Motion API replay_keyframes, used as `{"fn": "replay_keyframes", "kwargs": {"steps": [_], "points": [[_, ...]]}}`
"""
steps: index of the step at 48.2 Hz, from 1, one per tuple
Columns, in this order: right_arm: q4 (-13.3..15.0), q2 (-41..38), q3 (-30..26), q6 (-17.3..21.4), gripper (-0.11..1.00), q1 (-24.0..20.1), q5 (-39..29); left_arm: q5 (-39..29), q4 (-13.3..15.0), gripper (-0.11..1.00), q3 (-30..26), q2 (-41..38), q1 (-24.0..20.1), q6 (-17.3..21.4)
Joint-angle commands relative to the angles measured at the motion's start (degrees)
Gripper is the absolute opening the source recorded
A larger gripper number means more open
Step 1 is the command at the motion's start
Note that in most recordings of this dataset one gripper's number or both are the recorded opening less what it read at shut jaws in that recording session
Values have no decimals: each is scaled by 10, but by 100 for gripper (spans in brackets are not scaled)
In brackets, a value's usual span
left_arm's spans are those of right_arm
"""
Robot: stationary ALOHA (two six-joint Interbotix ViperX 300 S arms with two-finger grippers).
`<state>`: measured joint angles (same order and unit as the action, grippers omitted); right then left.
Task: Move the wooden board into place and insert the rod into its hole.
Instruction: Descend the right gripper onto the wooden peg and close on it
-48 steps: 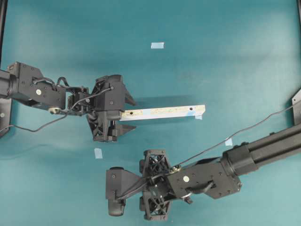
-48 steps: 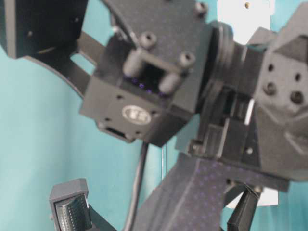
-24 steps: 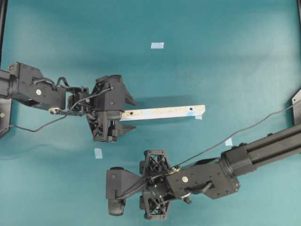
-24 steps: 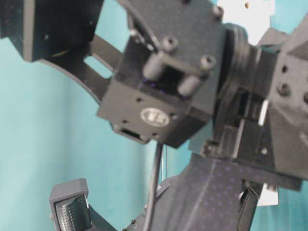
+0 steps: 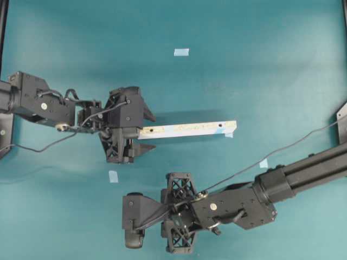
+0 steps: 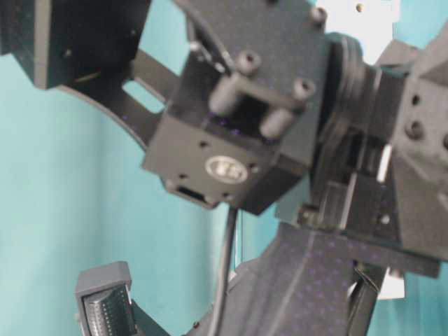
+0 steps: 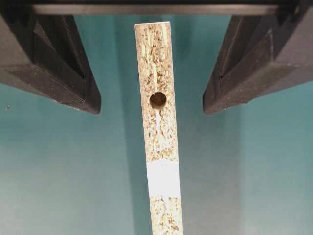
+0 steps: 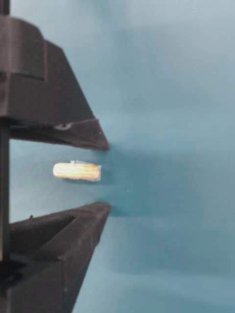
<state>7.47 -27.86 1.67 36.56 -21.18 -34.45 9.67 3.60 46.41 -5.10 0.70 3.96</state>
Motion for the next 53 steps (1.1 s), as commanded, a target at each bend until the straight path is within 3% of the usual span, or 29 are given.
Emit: {"fn": "replay_keyframes", "kwargs": {"steps": [1, 53], "points": [[1, 11, -11, 1, 47, -6, -2, 3, 2, 91, -4, 15, 3, -1], [18, 11, -16, -1, 46, -14, -5, 3, 2, 91, -6, 16, 3, -8]]}}
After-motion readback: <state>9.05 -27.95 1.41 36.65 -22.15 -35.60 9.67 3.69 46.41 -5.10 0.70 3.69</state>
